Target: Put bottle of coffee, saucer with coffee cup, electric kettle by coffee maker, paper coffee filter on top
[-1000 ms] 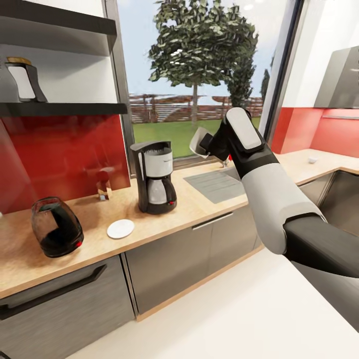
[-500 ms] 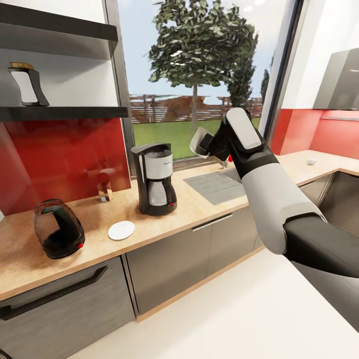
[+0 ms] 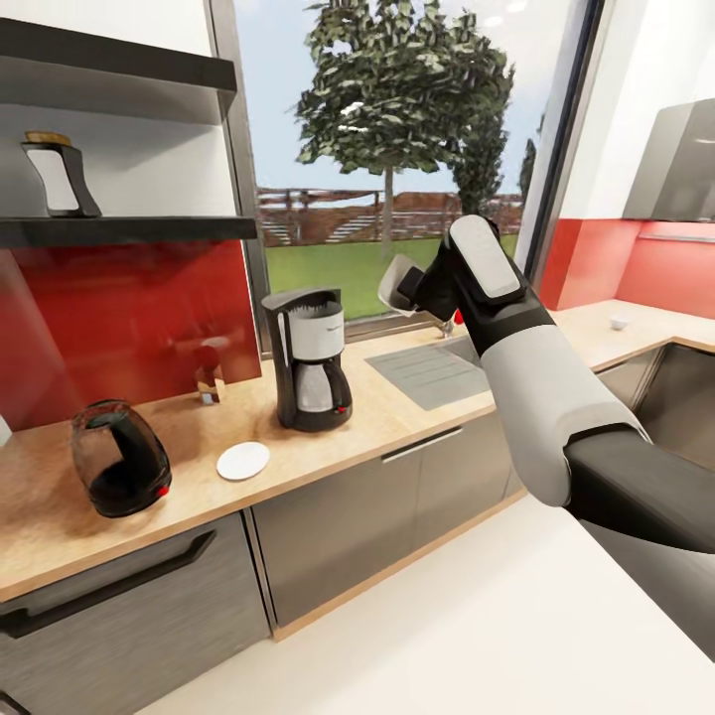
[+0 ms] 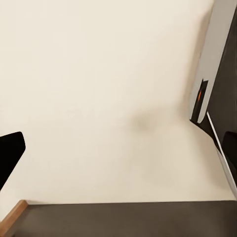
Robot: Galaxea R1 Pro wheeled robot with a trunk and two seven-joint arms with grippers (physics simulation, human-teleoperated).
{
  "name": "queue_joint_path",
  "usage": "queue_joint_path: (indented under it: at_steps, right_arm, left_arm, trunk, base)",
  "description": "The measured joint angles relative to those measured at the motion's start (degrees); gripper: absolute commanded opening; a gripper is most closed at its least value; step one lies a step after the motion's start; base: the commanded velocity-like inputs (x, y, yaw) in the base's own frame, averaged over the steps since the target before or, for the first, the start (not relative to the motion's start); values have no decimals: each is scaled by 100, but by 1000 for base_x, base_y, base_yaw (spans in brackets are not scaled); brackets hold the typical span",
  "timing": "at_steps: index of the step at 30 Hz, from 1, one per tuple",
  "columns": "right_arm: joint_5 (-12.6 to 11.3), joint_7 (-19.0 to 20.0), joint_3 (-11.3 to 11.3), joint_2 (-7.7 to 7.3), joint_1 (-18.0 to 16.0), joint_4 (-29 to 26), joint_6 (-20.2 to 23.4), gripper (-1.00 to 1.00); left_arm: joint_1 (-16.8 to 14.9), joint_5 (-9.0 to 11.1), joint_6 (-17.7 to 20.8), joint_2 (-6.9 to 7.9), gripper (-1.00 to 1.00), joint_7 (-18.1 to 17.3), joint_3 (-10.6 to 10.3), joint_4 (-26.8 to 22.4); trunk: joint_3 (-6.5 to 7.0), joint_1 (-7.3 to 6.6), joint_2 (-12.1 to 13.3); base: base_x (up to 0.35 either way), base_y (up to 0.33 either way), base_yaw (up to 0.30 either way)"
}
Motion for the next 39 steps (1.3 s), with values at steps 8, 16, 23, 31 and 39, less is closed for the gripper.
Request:
queue_joint_path:
  at_steps: [8, 16, 23, 31, 39]
  right_arm:
    - [0, 0, 7, 0, 0, 6, 0, -100]
    - [0, 0, 3, 0, 0, 15, 0, -100]
    - [0, 0, 6, 0, 0, 16, 0, -100]
    - [0, 0, 7, 0, 1, 10, 0, -100]
    - [0, 0, 7, 0, 0, 2, 0, -100]
  left_arm:
    - [0, 0, 0, 0, 100, 0, 0, 0]
    - [-5, 0, -7, 1, 100, 0, 2, -7]
    - [-8, 0, -10, 0, 100, 0, 3, -8]
    - [-9, 0, -13, 0, 100, 0, 22, -8]
    - [-9, 0, -18, 0, 100, 0, 27, -8]
  trunk:
    - [144, -176, 322]
    - [289, -352, 644]
    - [416, -507, 926]
    - [452, -551, 1008]
    - [466, -551, 1008]
  base:
    - [0, 0, 0]
    - [0, 0, 0]
    - [0, 0, 0]
    - [0, 0, 0]
    - [0, 0, 0]
